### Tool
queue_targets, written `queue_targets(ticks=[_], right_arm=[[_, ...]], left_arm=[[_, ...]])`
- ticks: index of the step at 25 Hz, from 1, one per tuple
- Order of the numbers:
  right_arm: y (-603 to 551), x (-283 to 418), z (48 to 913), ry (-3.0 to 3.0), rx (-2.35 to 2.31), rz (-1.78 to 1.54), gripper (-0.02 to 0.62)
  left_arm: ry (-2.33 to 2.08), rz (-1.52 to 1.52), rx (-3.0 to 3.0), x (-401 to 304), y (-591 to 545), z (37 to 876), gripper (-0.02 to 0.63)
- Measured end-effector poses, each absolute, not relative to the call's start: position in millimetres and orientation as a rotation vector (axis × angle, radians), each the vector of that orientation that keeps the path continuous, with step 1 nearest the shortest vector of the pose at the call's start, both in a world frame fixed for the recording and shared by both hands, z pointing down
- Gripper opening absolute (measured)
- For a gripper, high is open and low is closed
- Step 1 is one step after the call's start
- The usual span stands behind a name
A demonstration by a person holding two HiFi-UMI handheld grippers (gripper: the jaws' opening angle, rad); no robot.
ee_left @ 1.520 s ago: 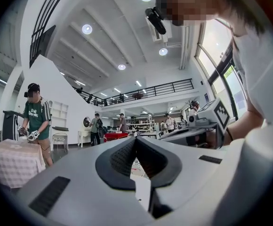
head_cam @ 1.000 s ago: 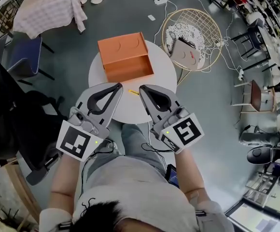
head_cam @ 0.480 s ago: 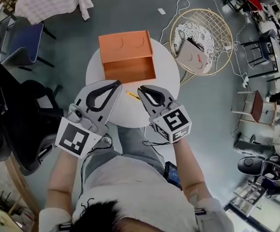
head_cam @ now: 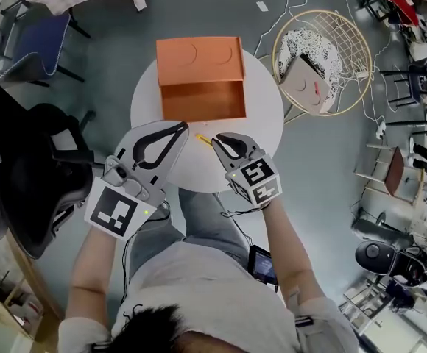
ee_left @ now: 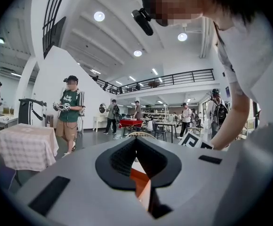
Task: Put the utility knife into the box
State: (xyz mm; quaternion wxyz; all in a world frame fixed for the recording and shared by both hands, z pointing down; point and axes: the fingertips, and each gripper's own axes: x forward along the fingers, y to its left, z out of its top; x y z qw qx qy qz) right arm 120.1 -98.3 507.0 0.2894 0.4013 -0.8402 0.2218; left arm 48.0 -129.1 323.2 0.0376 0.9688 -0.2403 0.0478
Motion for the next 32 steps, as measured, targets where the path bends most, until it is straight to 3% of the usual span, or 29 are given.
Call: queue_targets(ticks=[13, 32], right_arm=[[-72.6, 120.2, 580.7, -2.110, 0.897, 0.632, 0.067], [-65.2, 125.5, 608.5, -1.987, 0.767, 0.547, 0.069]], left_arm=[[-0.750, 0.239, 2.906, 36.3, -123.3, 359.4, 0.009], [-0.778, 0.249, 2.866, 32.2, -128.0, 372.5, 0.009]])
